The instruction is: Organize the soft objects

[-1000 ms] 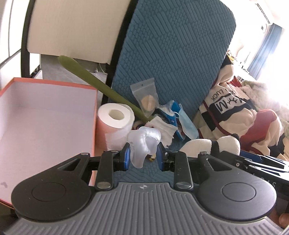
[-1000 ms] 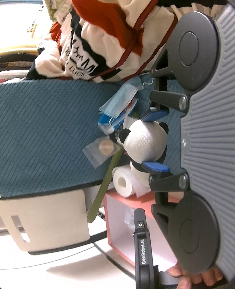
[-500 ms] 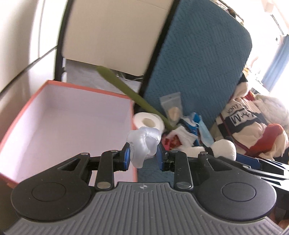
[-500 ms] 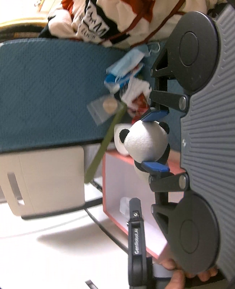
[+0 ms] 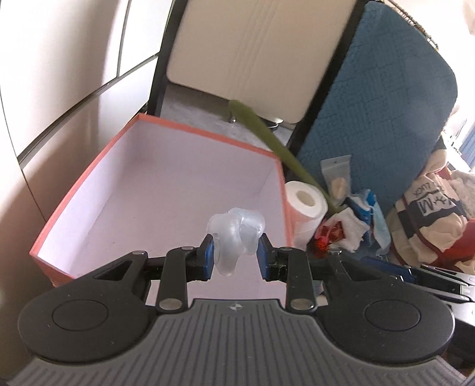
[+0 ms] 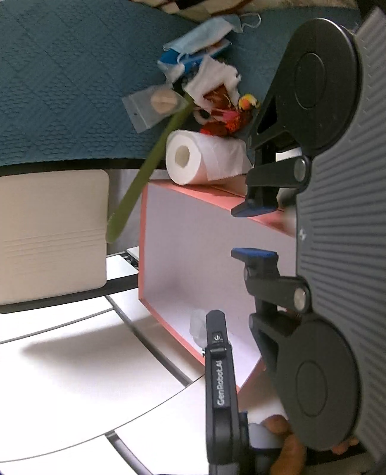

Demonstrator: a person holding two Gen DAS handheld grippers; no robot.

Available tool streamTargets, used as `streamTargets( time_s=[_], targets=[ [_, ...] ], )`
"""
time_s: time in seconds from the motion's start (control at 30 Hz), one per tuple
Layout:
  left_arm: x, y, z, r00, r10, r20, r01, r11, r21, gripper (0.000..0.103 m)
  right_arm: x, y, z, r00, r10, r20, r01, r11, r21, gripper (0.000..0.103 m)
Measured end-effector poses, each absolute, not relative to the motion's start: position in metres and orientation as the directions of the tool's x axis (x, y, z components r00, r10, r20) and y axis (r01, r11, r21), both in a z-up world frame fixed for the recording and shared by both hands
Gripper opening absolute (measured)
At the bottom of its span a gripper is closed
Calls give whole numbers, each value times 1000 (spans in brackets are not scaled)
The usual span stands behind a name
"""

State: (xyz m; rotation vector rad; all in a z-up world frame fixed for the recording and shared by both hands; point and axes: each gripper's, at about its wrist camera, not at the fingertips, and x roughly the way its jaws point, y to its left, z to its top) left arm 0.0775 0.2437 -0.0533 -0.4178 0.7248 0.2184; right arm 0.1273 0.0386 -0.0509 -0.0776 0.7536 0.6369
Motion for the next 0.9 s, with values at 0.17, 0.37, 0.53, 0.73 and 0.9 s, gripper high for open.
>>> streamTargets(
  time_s=[0.17,0.37,0.53,0.73,0.9],
  targets=[
    [88,254,-69,705,37,-709,-338,896,-289,34,141,43,-67,548,479,-686,-543,827,143,26],
    [101,253,-85,690,-1,-724,-321,896,-306,34,157,22,-78,573,416,-706,-467,874,136,26],
    [107,241,-89,684,-29,-729,-291,906,-308,34,164,3,-81,589,381,-712,-421,897,132,26],
    [108,218,-84,688,-53,-724,-250,919,-304,34,163,-24,-83,604,352,-715,-378,916,132,26],
    [104,193,-83,693,-82,-716,-209,928,-309,34,150,-51,-91,591,335,-734,-365,922,126,26]
  ],
)
